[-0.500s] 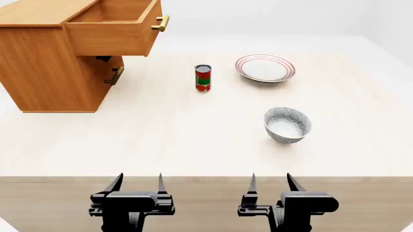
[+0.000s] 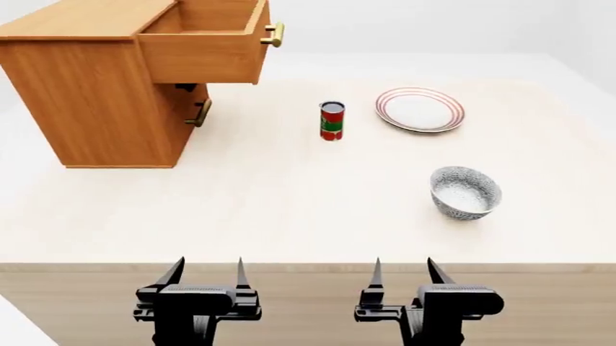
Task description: Put the bowl in the top drawer of the cabinet.
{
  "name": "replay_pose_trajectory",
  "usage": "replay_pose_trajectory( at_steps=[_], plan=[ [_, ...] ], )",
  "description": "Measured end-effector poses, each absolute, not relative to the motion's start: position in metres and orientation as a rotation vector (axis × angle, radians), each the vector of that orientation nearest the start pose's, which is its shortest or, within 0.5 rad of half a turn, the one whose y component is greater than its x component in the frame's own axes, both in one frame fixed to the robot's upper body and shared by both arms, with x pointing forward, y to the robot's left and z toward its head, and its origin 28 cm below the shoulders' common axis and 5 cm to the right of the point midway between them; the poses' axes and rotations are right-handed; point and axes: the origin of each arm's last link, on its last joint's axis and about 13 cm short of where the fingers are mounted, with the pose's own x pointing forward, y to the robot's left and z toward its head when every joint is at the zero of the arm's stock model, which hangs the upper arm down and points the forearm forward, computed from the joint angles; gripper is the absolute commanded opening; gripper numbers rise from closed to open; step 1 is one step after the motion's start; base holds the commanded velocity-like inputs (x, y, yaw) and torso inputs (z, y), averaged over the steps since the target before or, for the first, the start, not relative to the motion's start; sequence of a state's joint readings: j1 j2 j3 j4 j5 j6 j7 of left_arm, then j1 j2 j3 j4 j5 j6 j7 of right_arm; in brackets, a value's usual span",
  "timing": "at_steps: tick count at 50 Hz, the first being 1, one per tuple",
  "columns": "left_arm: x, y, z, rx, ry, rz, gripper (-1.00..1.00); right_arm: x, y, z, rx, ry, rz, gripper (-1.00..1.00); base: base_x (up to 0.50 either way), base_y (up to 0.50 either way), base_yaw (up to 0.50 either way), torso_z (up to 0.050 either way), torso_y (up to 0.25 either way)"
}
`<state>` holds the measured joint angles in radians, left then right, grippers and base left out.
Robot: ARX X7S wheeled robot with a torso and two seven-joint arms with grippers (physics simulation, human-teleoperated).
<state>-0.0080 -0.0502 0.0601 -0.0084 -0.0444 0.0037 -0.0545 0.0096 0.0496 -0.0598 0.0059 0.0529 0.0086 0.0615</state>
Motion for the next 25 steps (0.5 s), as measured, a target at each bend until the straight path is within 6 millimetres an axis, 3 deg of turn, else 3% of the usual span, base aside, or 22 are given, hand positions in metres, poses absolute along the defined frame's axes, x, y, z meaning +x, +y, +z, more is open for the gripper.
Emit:
replay_pose_trajectory(
  at_steps=[25],
  plan=[
    [0.2121, 0.2053, 0.0131, 0.003, 0.005, -0.009, 1.00, 0.2109, -0.0966, 0.0130, 0.004, 0.010, 0.000, 1.00, 0.00, 0.41, 0.00, 0.000, 0.000]
  ],
)
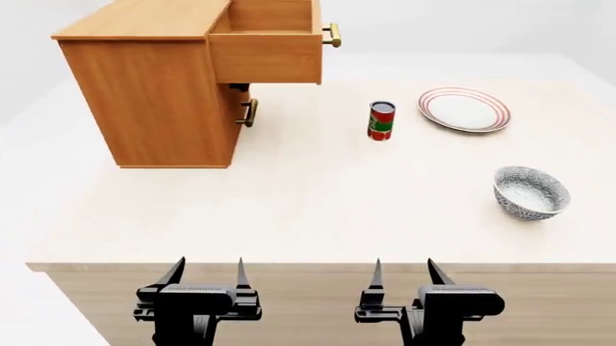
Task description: Put the bowl in the top drawer of the cabinet.
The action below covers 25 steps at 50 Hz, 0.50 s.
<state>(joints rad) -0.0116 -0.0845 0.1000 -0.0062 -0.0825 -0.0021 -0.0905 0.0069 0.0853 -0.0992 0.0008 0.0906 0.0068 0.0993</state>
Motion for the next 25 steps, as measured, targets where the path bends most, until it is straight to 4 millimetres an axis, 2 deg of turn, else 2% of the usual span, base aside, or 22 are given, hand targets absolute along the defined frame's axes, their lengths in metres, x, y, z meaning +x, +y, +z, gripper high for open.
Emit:
replay_pose_trajectory(
  at_steps=[8, 18, 25],
  plan=[
    [0.212, 0.205, 0.013, 0.002, 0.006, -0.009, 1.00, 0.211, -0.096, 0.013, 0.005, 0.010, 0.000, 1.00, 0.00, 0.44, 0.00, 0.000, 0.000],
    [0.212, 0.206, 0.015, 0.007, 0.005, -0.011, 1.00, 0.211, -0.097, 0.016, 0.012, 0.009, -0.008, 1.00, 0.00, 0.00, 0.00, 0.000, 0.000],
    [0.210, 0.205, 0.026, 0.004, -0.008, -0.042, 1.00, 0.210, -0.100, 0.025, 0.021, 0.001, -0.024, 1.00, 0.00, 0.00, 0.00, 0.000, 0.000]
  ],
)
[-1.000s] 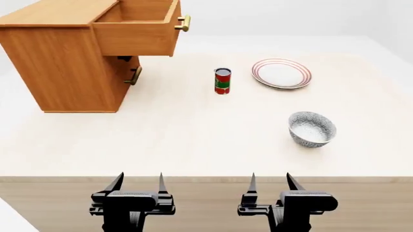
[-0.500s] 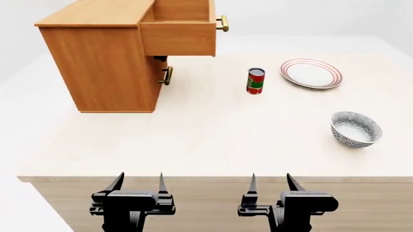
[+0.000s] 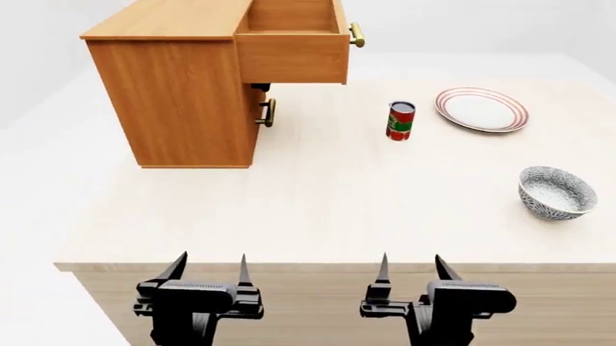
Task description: Put the bowl in the top drawer of the cabinet.
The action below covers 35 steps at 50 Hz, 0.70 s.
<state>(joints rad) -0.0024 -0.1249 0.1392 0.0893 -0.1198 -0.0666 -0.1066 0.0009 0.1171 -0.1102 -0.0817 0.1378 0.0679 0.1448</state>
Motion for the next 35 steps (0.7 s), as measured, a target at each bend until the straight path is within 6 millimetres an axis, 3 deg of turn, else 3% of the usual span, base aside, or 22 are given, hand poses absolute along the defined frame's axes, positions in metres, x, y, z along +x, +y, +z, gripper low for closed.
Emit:
replay_pose_trajectory(
  at_steps=[11, 35],
  plan=[
    [0.200, 0.206, 0.070, -0.039, -0.061, -0.110, 1.00, 0.204, -0.108, 0.066, 0.043, -0.019, -0.016, 1.00, 0.00, 0.00, 0.00, 0.000, 0.000],
    [0.198, 0.233, 0.188, -0.116, -0.260, -0.201, 1.00, 0.199, -0.126, 0.205, 0.053, -0.127, 0.046, 1.00, 0.00, 0.00, 0.00, 0.000, 0.000]
  ],
)
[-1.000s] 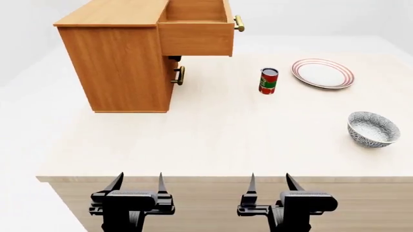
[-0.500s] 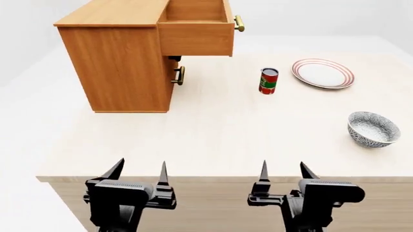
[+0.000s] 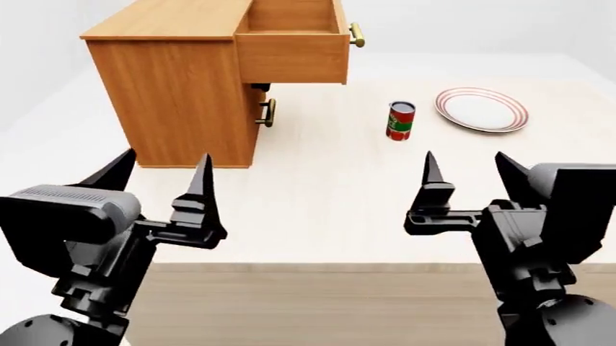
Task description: Put the bowl in the top drawer of the cabinet.
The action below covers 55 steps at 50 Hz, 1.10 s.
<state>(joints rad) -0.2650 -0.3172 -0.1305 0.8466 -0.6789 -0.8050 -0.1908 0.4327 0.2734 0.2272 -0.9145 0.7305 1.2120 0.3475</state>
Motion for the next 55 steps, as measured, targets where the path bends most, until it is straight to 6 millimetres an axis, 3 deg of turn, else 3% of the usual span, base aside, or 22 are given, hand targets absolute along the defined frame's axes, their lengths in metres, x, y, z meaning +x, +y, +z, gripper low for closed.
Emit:
replay_pose_trajectory(
  at_steps=[11, 23, 55],
  plan=[
    [0.196, 0.247, 0.221, -0.103, -0.339, -0.172, 1.00, 0.188, -0.134, 0.239, -0.026, -0.167, 0.051, 1.00, 0.16, 0.00, 0.00, 0.000, 0.000],
    [0.186, 0.259, 0.242, -0.122, -0.379, -0.164, 1.00, 0.183, -0.143, 0.272, -0.120, -0.208, 0.054, 1.00, 0.22, 0.00, 0.00, 0.000, 0.000],
    [0.155, 0.291, 0.292, -0.171, -0.510, -0.175, 1.00, 0.193, -0.157, 0.359, -0.165, -0.270, 0.099, 1.00, 0.22, 0.00, 0.00, 0.000, 0.000]
  ],
)
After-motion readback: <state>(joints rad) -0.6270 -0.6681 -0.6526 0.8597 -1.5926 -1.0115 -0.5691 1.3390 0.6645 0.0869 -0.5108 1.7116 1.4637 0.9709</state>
